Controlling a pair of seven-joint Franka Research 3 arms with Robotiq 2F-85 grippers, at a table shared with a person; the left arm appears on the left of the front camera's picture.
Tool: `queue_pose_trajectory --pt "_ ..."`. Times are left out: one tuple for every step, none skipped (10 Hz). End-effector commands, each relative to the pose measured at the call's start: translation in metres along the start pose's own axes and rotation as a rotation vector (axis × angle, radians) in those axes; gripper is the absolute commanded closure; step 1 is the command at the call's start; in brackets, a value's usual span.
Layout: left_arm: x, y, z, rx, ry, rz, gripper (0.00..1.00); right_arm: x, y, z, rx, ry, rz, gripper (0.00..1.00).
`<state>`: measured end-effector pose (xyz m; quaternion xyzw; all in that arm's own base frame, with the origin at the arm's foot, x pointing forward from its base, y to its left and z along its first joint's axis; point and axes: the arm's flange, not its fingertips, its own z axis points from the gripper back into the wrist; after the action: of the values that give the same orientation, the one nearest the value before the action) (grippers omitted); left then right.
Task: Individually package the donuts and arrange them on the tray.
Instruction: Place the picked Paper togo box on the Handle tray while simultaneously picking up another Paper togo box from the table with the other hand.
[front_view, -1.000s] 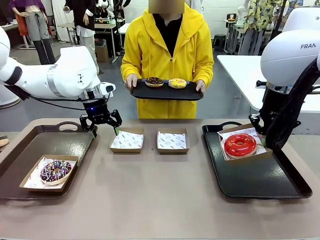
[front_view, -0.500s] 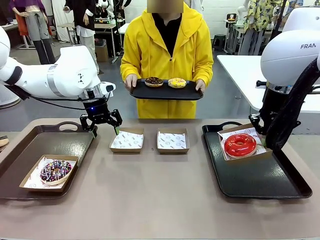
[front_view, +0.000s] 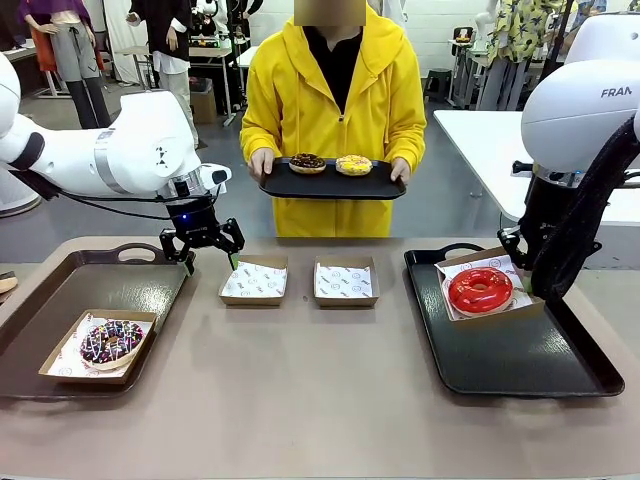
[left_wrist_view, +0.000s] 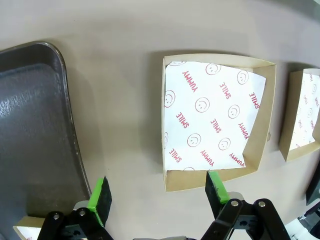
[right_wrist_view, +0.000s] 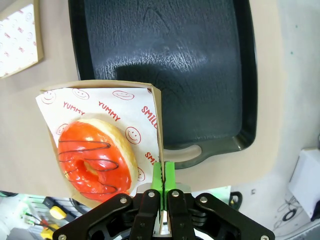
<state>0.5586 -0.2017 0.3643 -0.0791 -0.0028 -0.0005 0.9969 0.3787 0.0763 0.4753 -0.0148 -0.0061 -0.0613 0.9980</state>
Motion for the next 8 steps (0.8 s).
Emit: queue_pose_trajectory --pt "0.005 -0.016 0.005 0.058 -0.024 -0.010 0.02 -0.001 -0.002 -0.018 -0.018 -0.013 0.012 0.98" --pt "0.009 -0.024 0.005 0.073 -0.030 -0.013 0.02 -0.001 -0.002 -0.026 -0.017 -0.015 0.022 0.98" --pt "0.013 -0.032 0.001 0.092 -0.025 -0.011 0.02 0.000 -0.003 -0.036 -0.015 -0.008 0.035 0.98" --pt "0.016 -0.037 -0.004 0.108 -0.030 -0.008 0.02 0.001 -0.002 -0.048 -0.013 -0.002 0.051 0.98" --pt "0.019 -0.038 -0.008 0.116 -0.028 -0.016 0.02 0.003 -0.002 -0.060 -0.010 -0.002 0.072 0.98" --pt "0.021 -0.038 -0.013 0.128 -0.031 -0.018 0.02 0.004 -0.003 -0.069 0.003 -0.008 0.092 0.98" --pt "0.022 -0.036 -0.016 0.131 -0.029 -0.019 0.02 0.005 -0.004 -0.076 0.014 -0.016 0.109 0.98" --pt "0.024 -0.035 -0.019 0.134 -0.029 -0.017 0.02 0.007 -0.005 -0.082 0.022 -0.028 0.130 0.98"
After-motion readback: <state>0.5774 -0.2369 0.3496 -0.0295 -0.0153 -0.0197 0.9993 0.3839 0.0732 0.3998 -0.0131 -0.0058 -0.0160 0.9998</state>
